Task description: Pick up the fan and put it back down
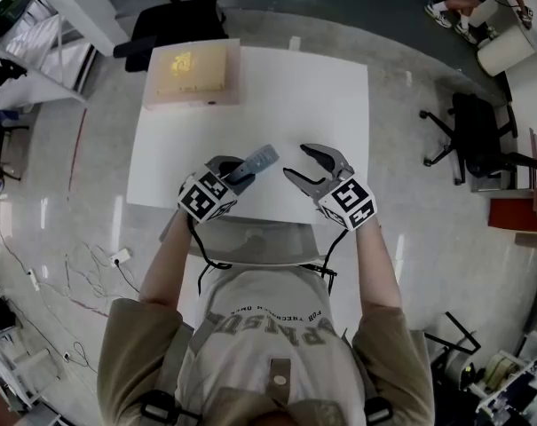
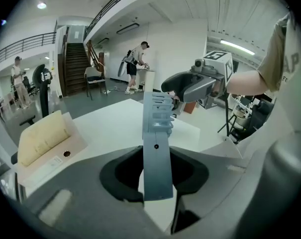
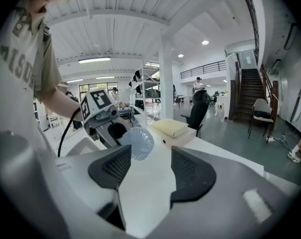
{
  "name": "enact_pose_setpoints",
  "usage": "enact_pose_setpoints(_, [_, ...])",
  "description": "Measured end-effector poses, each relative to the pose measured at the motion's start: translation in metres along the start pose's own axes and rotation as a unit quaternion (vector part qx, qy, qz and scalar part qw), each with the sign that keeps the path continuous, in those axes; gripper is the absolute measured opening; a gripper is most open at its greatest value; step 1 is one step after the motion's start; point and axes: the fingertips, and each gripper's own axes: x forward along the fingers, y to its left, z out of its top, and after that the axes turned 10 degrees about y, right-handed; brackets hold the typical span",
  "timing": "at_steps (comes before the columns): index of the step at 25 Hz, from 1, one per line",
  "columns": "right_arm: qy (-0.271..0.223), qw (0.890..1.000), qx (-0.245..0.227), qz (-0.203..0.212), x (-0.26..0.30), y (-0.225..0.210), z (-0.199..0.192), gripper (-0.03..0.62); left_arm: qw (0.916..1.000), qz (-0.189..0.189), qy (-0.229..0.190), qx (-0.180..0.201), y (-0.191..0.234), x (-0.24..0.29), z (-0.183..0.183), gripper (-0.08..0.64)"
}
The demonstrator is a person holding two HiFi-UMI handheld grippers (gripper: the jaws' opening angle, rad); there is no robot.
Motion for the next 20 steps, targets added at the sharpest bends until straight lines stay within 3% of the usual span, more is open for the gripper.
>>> enact_pose_setpoints(11, [0.099, 0.989, -0.085, 0.073, 0.029, 0.029, -0.024, 0.261, 0.9913, -0.049, 0.069, 0.1, -0.011, 0.03, -0.021, 0.126])
enact_pose_setpoints(20, [0.175, 0.969, -0.136, 0.11, 0.045, 0.054, -0.057, 0.264, 0.9739, -0.095, 0.118, 0.169, -0.031, 0.045, -0.034, 0.126])
